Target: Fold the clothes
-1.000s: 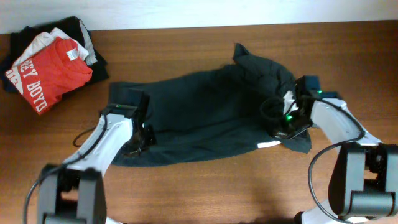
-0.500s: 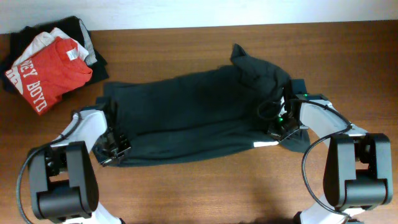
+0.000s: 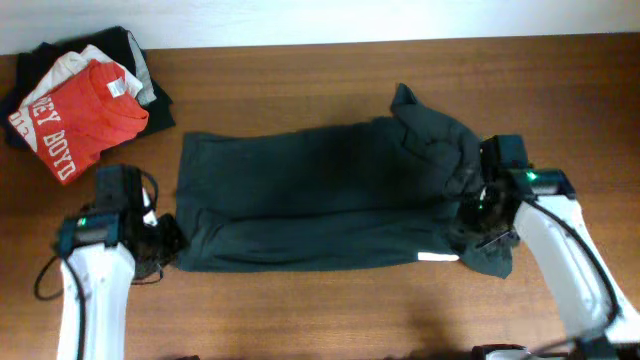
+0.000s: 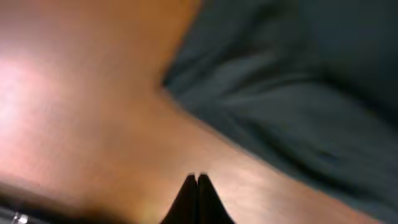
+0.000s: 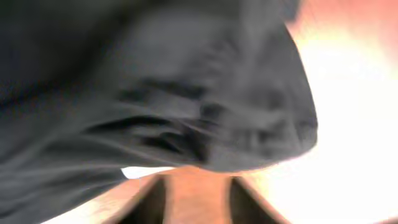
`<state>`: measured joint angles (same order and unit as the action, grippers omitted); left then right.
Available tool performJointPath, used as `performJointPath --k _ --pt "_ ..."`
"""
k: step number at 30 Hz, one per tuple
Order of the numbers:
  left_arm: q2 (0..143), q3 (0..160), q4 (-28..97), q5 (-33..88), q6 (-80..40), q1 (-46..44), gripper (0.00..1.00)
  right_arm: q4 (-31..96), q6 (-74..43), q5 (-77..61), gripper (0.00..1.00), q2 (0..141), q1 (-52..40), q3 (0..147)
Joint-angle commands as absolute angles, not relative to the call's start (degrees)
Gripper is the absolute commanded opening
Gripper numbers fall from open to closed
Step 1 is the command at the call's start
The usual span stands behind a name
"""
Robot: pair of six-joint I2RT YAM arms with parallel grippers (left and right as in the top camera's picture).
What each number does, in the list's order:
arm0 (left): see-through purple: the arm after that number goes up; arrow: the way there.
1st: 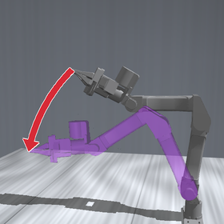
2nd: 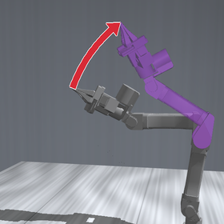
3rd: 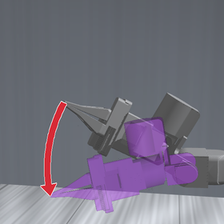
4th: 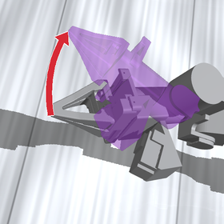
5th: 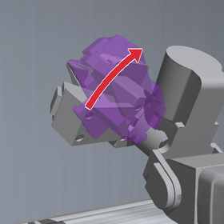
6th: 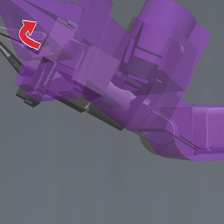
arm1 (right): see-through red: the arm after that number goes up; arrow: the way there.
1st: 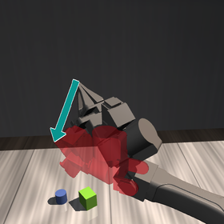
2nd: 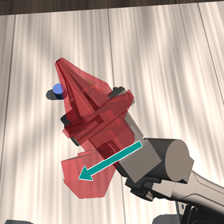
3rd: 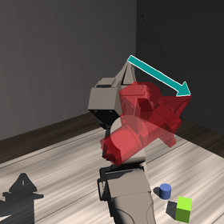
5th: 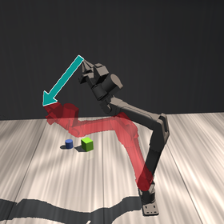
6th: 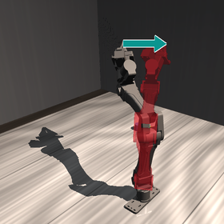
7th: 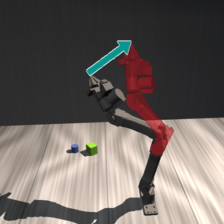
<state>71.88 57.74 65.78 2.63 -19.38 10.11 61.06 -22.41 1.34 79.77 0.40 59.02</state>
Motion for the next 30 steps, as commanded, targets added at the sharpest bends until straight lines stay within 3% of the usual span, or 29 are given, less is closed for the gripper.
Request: performJointPath --k 1,3,4,9,12,20,30 --pt "70.08 57.71 62.7 17.21 -9.93 7.2 0.01 56.69 -10.9 -13.21 0.29 78.67 0.38 59.16" --pt "72.01 56.55 59.53 17.19 -9.93 3.84 0.01 54.94 -10.74 -14.41 0.08 81.14 0.38 59.16" --pt "74.15 55.57 56.82 17.1 -9.96 1.63 0.01 54.06 -10.74 -14.41 0.04 83.66 0.38 59.16" --pt "89.71 54.63 48.95 16.05 -10.0 -0.84 0.01 52.12 -10.74 -14.41 0.04 93.89 0.38 59.16" --pt "97.8 54.63 46.65 6.83 -13.72 -0.23 0.01 48.58 -10.72 -12.69 0.04 98.13 0.38 59.13" --pt "105.91 51.29 46.11 -1.1 -18.87 6.66 0.01 46.5 -15.55 -4.23 0.04 105.84 0.38 58.89" --pt "105.8 49.69 63.09 -0.91 -25.02 21.98 0.01 62.04 -29.52 1.72 0.04 101.36 0.38 58.67"
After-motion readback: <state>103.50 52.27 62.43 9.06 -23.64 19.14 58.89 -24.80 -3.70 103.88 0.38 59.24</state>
